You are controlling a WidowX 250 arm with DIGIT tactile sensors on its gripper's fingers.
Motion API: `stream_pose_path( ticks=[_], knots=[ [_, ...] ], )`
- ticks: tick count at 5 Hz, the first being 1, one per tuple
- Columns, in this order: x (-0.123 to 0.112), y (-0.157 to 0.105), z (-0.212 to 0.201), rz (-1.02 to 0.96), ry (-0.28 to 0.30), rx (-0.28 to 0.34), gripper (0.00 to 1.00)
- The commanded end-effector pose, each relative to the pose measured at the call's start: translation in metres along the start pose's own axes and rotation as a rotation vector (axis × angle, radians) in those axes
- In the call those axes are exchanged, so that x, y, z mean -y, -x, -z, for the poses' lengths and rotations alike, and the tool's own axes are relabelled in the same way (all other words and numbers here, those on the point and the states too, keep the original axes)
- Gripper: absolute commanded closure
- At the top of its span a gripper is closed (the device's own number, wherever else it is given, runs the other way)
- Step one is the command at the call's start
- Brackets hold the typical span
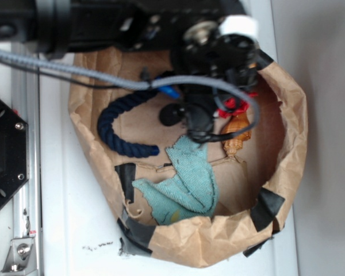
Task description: Grab the silver keys.
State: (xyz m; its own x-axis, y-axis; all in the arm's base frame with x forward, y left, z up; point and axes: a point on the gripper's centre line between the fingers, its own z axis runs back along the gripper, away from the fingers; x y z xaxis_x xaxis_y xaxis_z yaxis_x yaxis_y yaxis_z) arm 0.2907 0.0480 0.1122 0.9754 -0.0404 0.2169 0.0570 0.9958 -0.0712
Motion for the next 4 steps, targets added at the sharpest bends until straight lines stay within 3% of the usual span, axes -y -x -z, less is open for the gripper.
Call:
stream_pose_path(
  ticks=[1,2,3,4],
  knots=[
    [0.006,-0.021,-0.050,-0.033,0.035,0.112,1.00],
    [0.008,-0.021,-0.038,-0.057,0.001,0.046,1.00],
    [0.012,-0.016,-0.030,-0.015,-0.011,0.032,1.00],
    [0.011,-0.016,-0.033,-0.031,0.004,-0.013,1.00]
  ],
)
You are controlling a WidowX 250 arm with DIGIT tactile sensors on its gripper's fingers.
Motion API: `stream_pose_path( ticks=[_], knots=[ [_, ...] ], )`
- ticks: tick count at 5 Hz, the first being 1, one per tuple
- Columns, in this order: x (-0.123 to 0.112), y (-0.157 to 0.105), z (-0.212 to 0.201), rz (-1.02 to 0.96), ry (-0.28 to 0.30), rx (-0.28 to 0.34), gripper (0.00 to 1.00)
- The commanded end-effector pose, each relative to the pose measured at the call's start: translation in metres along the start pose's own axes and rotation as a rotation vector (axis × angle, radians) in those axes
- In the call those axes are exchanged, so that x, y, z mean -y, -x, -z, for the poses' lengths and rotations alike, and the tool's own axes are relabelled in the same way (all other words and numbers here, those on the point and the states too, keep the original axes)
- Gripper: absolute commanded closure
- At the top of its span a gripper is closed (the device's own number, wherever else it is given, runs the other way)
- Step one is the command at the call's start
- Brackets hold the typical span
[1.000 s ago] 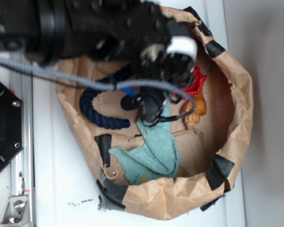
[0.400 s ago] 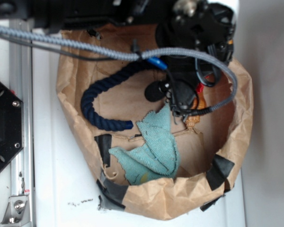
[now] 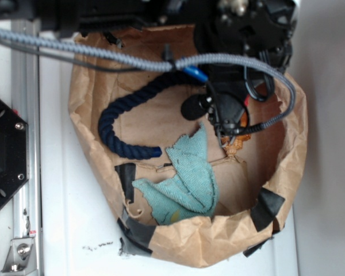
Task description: Grab the silver keys.
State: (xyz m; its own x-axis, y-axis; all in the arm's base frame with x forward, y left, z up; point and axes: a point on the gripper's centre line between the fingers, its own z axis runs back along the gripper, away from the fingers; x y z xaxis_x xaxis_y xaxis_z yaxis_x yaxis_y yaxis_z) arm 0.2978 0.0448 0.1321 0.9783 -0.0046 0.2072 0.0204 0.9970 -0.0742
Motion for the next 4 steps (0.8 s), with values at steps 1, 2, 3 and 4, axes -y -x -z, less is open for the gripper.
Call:
stream_pose_path(
  ticks=[1,2,3,4],
  knots=[
    [0.0079,0.0001,-0.0146,-0.002,-0.007,-0.042,1.00],
    [0.0089,0.0038,-0.0136,0.008,-0.012,-0.037,1.00],
    [0.0125,0.0076,-0.0127,0.040,-0.032,-0.028,1.00],
    [0.0133,0.0098,-0.0095,0.051,-0.036,-0.041,1.00]
  ],
)
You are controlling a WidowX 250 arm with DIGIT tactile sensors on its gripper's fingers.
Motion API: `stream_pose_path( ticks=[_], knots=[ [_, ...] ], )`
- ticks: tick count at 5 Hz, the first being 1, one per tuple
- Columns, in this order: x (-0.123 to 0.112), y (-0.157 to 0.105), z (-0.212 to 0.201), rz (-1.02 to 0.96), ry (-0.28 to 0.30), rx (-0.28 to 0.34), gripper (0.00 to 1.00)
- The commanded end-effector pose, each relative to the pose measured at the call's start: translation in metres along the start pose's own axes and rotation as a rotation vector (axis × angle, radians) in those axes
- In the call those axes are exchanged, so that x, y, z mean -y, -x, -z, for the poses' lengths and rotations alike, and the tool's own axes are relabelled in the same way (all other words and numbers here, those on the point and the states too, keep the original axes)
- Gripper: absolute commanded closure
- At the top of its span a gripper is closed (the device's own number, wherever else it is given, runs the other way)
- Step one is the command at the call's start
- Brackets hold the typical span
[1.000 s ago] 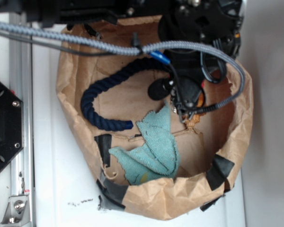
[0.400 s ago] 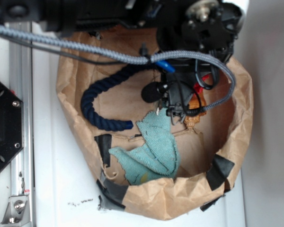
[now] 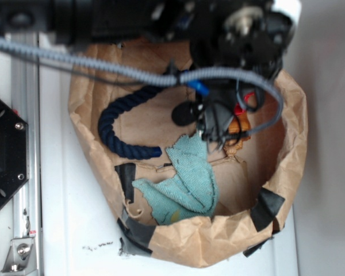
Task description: Grab the silver keys.
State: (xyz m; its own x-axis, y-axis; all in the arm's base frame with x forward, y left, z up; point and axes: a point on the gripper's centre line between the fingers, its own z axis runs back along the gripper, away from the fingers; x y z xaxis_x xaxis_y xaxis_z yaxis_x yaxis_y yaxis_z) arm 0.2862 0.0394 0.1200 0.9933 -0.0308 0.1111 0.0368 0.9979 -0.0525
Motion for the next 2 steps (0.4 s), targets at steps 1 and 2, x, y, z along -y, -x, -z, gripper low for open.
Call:
stream_pose_path(
  ticks=[1,2],
  knots=[
    [0.0097,-0.0012,-0.0168,0.038,-0.025,0.058,1.00],
    [0.0099,-0.0004,-0.0142,0.037,-0.029,0.056,1.00]
  ],
)
